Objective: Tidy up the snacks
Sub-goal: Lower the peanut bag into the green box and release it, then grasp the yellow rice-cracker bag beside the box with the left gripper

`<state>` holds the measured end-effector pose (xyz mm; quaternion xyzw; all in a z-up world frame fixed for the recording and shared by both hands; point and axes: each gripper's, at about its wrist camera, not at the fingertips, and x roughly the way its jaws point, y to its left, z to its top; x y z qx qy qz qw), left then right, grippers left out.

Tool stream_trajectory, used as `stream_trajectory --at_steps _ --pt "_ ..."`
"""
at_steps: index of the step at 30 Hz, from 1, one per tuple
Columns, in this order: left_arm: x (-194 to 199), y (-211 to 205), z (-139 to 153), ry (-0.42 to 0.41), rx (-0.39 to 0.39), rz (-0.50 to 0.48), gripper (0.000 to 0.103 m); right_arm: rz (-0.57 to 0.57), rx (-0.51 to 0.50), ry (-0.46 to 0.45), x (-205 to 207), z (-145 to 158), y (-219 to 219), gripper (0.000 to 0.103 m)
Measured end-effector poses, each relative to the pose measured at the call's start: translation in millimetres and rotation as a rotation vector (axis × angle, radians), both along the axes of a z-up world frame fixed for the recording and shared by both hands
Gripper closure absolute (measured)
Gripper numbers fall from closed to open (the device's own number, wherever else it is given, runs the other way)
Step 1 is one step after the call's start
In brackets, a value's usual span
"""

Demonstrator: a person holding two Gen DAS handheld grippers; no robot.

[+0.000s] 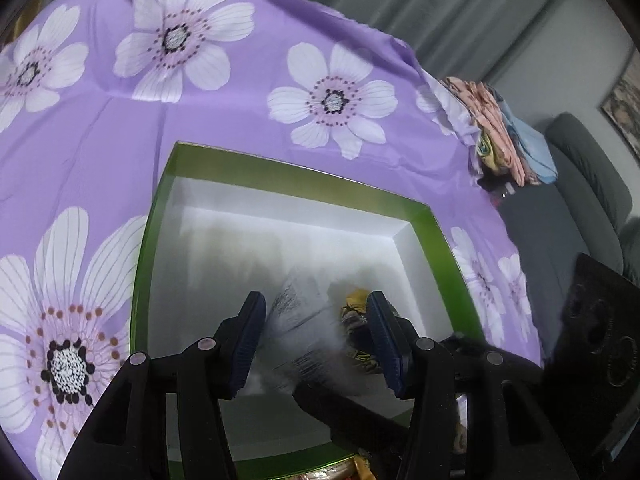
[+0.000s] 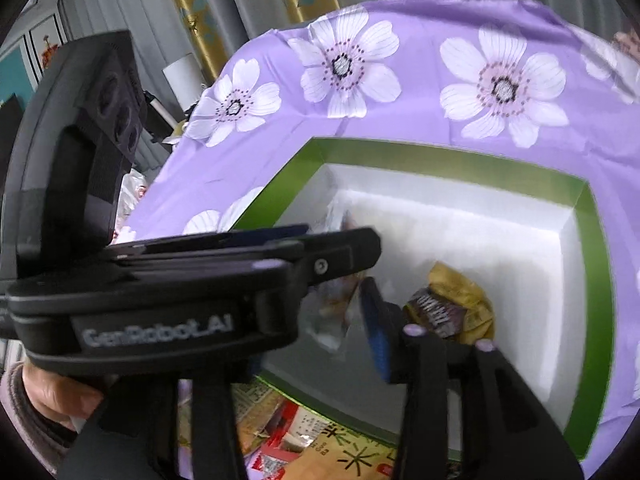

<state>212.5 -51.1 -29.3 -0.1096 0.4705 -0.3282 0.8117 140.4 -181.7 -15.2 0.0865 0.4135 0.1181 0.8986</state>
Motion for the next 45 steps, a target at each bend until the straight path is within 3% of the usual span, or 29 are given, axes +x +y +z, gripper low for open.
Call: stream_trajectory --at_steps 5,9,18,29,36,45 --pt "-4.2 17.3 10.5 -0.027 -0.018 0.064 0.042 -0.038 0.026 -0.048 -15.5 17.8 -18.3 0.035" --pt "-14.7 31.5 23.0 -0.069 -0.022 0.113 0.020 -0.083 0.059 -0.067 -36.2 25.6 -35.1 0.031" --pt "-58.7 57.0 41.3 -0.116 -0.027 0.144 0.019 -0.151 0.072 -0.129 -99.8 38.4 -64.4 0.029" --pt "-115.1 69.1 25.9 -0.086 -0.043 0.146 0.019 -0.133 0.057 -0.170 -171.2 37.9 -66.3 0.028" --pt "-145.4 60.6 7.6 -0.082 0.029 0.127 0.019 -0.075 -0.005 -0.140 -192.3 22.9 -46.6 0.029" --pt "-167.4 37.8 4.6 -0.160 0.173 0.075 0.019 -0.014 -0.060 -0.141 -188.1 13.3 -28.2 0.029"
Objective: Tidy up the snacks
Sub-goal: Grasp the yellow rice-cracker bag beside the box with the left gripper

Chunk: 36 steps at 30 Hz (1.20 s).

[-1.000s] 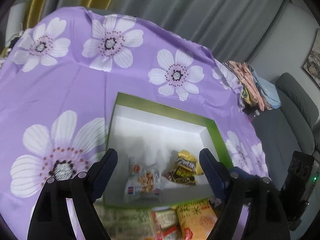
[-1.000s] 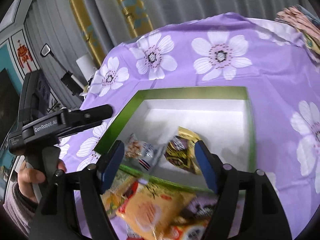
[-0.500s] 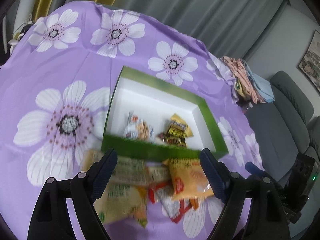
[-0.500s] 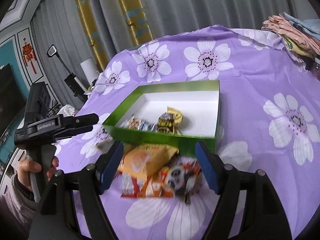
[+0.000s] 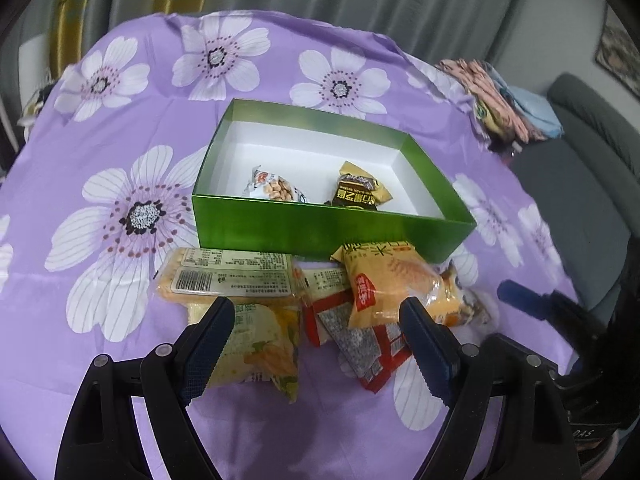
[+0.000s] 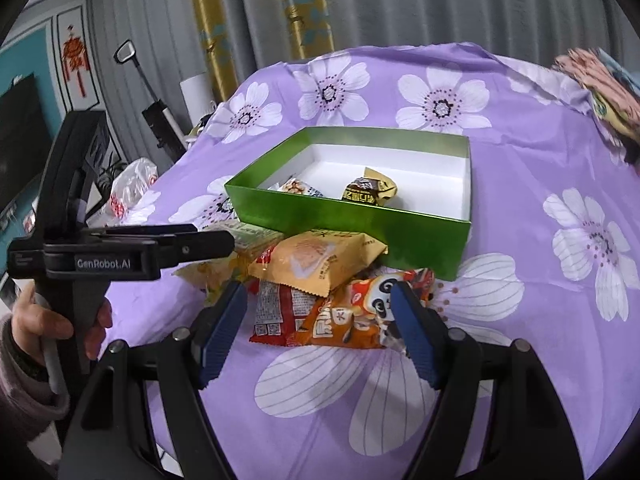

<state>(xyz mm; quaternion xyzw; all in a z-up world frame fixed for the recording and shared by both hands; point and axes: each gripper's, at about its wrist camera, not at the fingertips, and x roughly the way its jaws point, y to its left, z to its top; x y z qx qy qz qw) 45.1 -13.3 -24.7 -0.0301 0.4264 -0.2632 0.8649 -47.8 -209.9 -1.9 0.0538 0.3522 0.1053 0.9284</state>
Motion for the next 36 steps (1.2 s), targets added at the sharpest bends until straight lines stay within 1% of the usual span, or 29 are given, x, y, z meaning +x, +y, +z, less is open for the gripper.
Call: stream_trajectory --at_steps 3,6,8,13,16,20,24,29,31,33,36 --pt "-3.2 -2.1 -0.2 -0.016 0.013 -0.009 0.019 0.003 0.002 0.002 1.1 -0.7 1.7 0.029" --pt "-3.6 -3.8 -4.8 -0.007 0.034 -0.018 0.019 0.009 -0.006 0.004 3.3 -0.6 3.6 0.029" --pt "-3.6 -5.8 -4.9 -0.005 0.033 -0.024 0.019 0.015 -0.010 0.005 5.7 -1.0 5.0 0.029" --pt "-2.8 -14.4 -0.7 -0.002 -0.032 -0.044 0.019 0.037 -0.005 0.012 12.5 -4.4 12.2 0.029" --pt "3.4 -23.9 -2.1 0.004 -0.028 -0.061 0.019 0.057 -0.008 0.008 15.6 -5.2 16.7 0.030" --pt "12.3 -34.3 -5.8 0.028 -0.061 -0.091 0.019 0.066 -0.002 0.018 22.6 -8.6 16.4 0.031" --pt "17.3 -45.8 -8.9 0.034 -0.057 -0.136 0.019 0.070 -0.006 0.030 28.6 -12.0 15.6 0.038" --pt "26.3 -52.1 -16.3 0.069 -0.079 -0.164 0.019 0.065 0.003 0.051 35.9 -17.5 12.7 0.041" --pt "29.6 -52.5 -19.8 0.087 -0.087 -0.167 0.020 0.067 0.006 0.063 39.1 -20.5 12.1 0.044" --pt "32.3 -53.8 -22.4 0.099 -0.096 -0.182 0.029 0.069 0.007 0.070 41.2 -23.5 12.2 0.046" --pt "34.7 -56.5 -22.0 0.101 -0.104 -0.204 0.031 0.069 0.019 0.077 44.6 -26.1 10.7 0.049"
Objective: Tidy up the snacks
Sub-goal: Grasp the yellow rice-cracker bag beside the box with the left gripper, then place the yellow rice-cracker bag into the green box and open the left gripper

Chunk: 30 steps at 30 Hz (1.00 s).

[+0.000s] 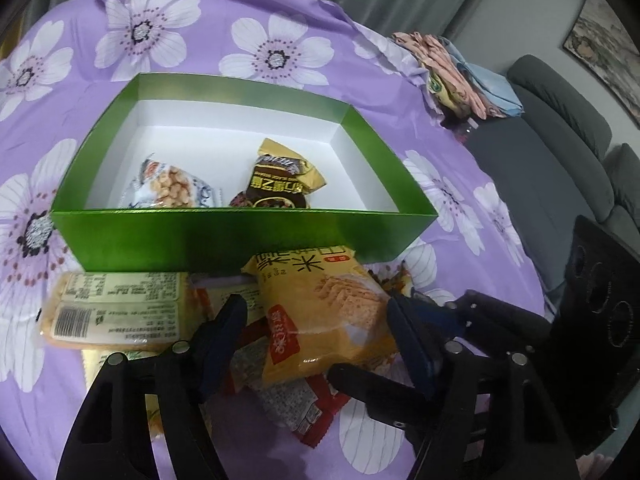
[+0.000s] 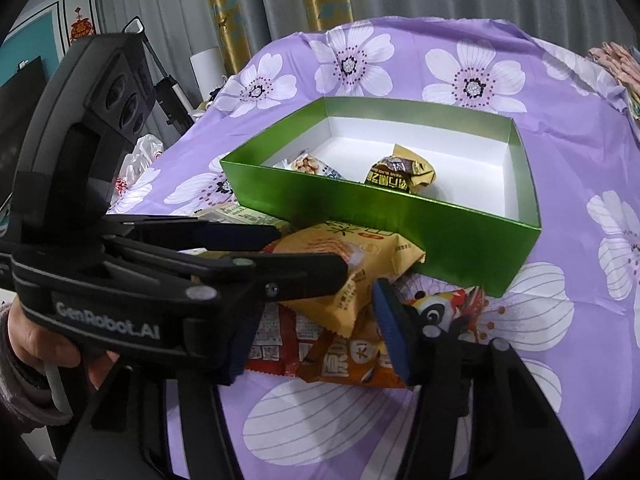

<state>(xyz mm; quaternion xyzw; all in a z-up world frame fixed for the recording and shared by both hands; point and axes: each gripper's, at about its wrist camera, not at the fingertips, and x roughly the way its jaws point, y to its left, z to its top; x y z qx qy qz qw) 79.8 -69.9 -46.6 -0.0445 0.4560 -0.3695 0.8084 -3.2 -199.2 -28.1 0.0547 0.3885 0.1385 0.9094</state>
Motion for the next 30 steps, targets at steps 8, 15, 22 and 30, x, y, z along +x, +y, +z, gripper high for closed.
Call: stream_trajectory --at_steps 8,15,22,30 --pt "5.8 -3.8 -4.1 0.026 -0.012 -0.017 0.048 0.001 0.003 0.010 7.3 -0.5 -2.8 0.063" --pt "4.8 1.0 -7.2 0.033 -0.044 0.012 0.049 -0.014 0.051 -0.019 0.2 -3.1 -8.2 0.076" --pt "-5.7 12.4 4.1 0.008 -0.091 0.041 0.050 -0.035 0.084 -0.089 -11.5 6.4 -6.1 0.082" --pt "-9.9 19.2 27.6 -0.054 -0.109 0.057 0.050 -0.047 0.094 -0.150 -10.7 25.2 -5.2 0.082"
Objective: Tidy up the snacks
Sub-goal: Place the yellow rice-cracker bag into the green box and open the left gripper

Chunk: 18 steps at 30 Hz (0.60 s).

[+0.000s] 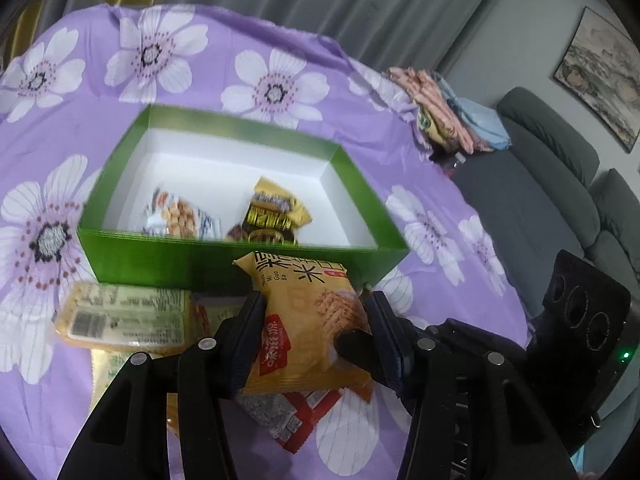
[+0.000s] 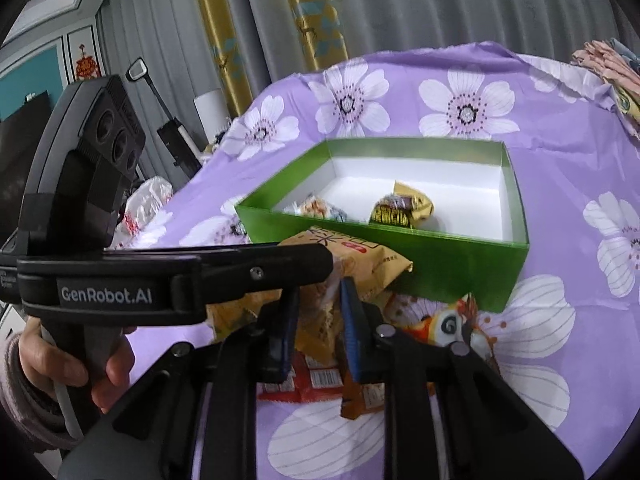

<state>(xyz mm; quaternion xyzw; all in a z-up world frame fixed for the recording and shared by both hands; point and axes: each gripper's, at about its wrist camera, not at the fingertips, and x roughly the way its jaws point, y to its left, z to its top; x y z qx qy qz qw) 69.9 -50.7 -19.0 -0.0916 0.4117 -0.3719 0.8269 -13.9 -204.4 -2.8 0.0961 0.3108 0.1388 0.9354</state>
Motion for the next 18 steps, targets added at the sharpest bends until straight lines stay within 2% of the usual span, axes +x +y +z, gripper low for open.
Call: stream_trajectory --at_steps 6,10,14,18 --pt "18.2 2.1 27.6 -0.058 -0.013 0.022 0.050 0.005 -0.010 -0.059 23.5 23.2 1.3 0.082" --pt "45.7 -0.1 38.3 -0.077 -0.003 0.039 0.050 0.013 -0.013 -0.068 53.3 29.2 1.8 0.082" --pt "78.7 -0.5 28.2 -0.049 0.011 0.057 0.050 0.032 -0.003 -0.018 90.9 18.9 2.3 0.082" --pt "112.8 -4.5 3.9 0.022 0.040 0.074 0.050 0.038 -0.034 0.071 123.5 1.0 10.4 0.079"
